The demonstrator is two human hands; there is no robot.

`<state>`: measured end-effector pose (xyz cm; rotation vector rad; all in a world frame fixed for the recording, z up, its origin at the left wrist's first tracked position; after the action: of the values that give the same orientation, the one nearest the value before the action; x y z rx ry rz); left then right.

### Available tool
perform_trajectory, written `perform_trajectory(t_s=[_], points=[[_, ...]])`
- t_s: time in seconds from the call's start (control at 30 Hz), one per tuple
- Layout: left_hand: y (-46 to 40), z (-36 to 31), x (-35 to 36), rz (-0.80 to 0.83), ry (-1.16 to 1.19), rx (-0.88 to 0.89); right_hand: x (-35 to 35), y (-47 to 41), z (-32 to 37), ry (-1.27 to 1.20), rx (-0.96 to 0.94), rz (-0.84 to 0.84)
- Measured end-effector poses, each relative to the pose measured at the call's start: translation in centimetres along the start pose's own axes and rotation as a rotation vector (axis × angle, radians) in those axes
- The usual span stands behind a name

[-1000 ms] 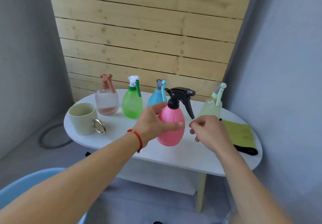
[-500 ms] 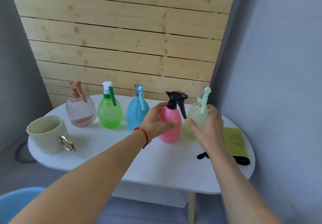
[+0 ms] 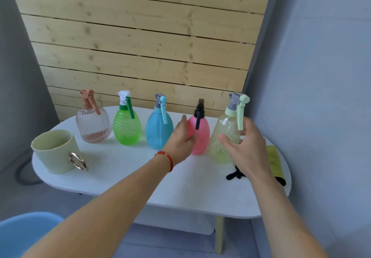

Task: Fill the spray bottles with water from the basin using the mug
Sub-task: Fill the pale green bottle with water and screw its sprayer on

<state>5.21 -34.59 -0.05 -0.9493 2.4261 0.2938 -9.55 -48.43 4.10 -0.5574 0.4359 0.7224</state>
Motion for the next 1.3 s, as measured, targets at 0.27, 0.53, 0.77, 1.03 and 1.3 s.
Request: perform_trajectory(t_s=[0.27,0.53,0.77,1.03,1.3], points=[[13.1,0.3,-0.6,-0.01,0.063,0.215,3.2,4.8,6.0,-0.125,-0.17,0.45],[20.6,8.5,-12.5,-0.296,-0.178,0.026,12.6,5.7,11.0,-0.334,-0.096,1.009],[28.6,14.5,-20.9,-0.279,-0.6,-0.1,23.3,10.0,19.5,-0.253,-0.095,1.175],[34.1,18.9,-25.6,-0.321,-0.663,-0.253,32.7,14.9,23.6,-0.211,-0.261,1.214],[35.4,21.8,-26.7,-0.342,-0.526,-0.243,34.6,16.2,25.4,-0.087,-0.496,1.162]])
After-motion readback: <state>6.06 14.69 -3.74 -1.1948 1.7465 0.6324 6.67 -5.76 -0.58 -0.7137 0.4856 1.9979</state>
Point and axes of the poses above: each hand's wrist, its own y-axis away from the middle knuckle, its own x-axis out of the palm, z = x × y, the point moved 7 cm from there along -y, towards the middle knuckle, and after that the axes turned 7 degrees about z, right-handed, at the moved point
